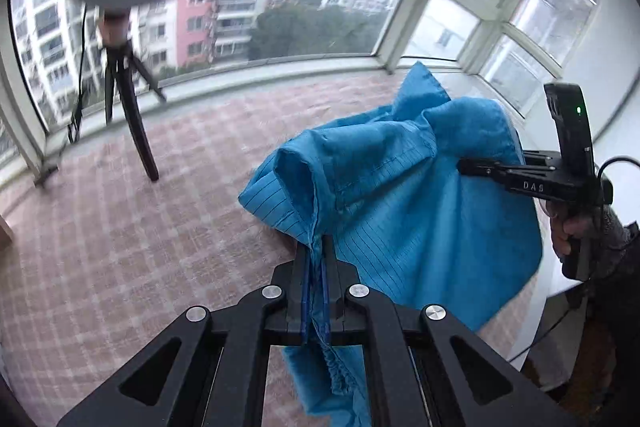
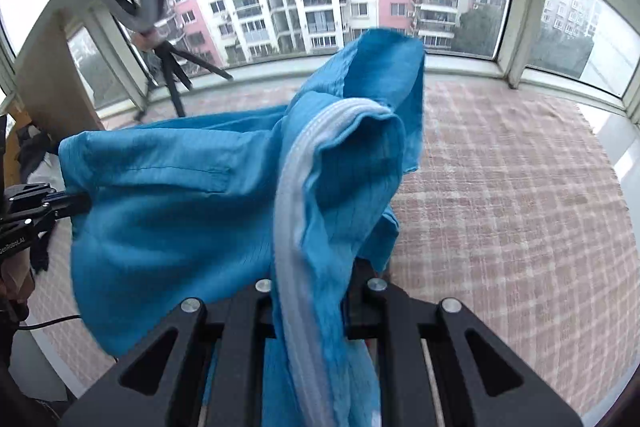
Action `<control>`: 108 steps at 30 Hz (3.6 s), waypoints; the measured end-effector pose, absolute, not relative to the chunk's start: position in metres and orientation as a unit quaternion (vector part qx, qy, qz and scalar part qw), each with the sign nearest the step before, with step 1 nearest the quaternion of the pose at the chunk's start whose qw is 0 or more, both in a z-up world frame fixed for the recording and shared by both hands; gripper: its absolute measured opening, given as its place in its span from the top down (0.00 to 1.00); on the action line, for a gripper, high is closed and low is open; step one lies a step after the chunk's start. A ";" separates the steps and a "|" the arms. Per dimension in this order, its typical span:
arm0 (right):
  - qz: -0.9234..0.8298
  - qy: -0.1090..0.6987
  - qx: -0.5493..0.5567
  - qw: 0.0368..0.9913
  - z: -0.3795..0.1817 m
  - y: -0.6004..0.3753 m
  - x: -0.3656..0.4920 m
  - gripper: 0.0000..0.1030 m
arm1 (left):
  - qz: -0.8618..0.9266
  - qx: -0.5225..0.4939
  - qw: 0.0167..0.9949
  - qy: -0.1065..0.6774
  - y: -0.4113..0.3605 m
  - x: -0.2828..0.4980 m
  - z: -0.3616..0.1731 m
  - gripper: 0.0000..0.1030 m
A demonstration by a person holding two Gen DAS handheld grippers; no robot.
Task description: Fold clothes
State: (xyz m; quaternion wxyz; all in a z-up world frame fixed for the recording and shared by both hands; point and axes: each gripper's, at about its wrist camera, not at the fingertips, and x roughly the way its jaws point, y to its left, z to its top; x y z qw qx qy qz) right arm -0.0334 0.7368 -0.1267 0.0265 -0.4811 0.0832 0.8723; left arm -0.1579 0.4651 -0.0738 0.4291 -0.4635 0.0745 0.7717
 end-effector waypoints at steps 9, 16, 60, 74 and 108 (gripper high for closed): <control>0.847 0.181 -0.499 0.011 -0.173 0.802 -0.052 0.52 | 0.754 -0.549 0.359 0.037 0.462 -0.213 -0.131 0.76; 0.907 0.126 -0.397 0.072 -0.098 0.799 0.004 0.51 | 0.797 -0.485 0.354 0.062 0.440 -0.203 -0.080 0.80; 0.892 0.076 -0.436 0.090 -0.142 0.695 0.063 0.34 | 0.748 -0.501 0.400 0.173 0.451 -0.081 -0.100 0.81; 0.909 0.119 -0.379 0.124 -0.080 0.551 0.100 0.29 | 0.828 -0.438 0.331 0.113 0.307 -0.044 -0.024 0.40; 0.894 0.092 -0.362 0.248 -0.054 0.324 0.167 0.23 | 0.821 -0.395 0.393 0.123 0.111 -0.016 0.002 0.27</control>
